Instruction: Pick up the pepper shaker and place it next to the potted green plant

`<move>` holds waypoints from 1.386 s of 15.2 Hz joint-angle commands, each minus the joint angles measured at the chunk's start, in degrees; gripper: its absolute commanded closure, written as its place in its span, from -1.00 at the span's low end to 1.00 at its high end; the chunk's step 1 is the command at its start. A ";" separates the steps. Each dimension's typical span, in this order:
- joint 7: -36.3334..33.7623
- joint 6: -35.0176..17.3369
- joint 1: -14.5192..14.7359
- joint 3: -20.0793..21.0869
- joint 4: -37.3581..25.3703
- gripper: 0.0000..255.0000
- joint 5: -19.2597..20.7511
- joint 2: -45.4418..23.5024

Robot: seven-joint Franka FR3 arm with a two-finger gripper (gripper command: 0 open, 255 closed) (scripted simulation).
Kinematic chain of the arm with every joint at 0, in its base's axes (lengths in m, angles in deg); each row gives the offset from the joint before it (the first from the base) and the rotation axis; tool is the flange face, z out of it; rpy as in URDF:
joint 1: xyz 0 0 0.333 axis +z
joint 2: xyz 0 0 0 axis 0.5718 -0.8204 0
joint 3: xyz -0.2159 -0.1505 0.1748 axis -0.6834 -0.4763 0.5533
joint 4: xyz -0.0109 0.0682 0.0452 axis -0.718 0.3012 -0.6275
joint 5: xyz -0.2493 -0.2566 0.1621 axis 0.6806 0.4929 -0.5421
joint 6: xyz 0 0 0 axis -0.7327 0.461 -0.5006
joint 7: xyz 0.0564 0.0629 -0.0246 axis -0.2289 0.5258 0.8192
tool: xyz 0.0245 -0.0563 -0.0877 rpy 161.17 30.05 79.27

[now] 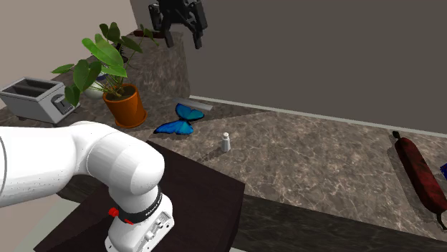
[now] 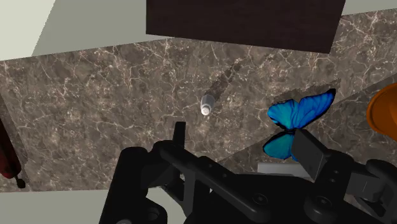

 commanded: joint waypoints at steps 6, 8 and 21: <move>-1.21 -9.31 -0.55 -0.90 7.37 -1.00 -0.06 -2.62; -1.67 -13.16 -0.80 -1.25 9.86 -1.00 -0.05 -4.24; -4.50 -39.59 -2.61 -3.33 18.86 -1.00 0.29 -23.40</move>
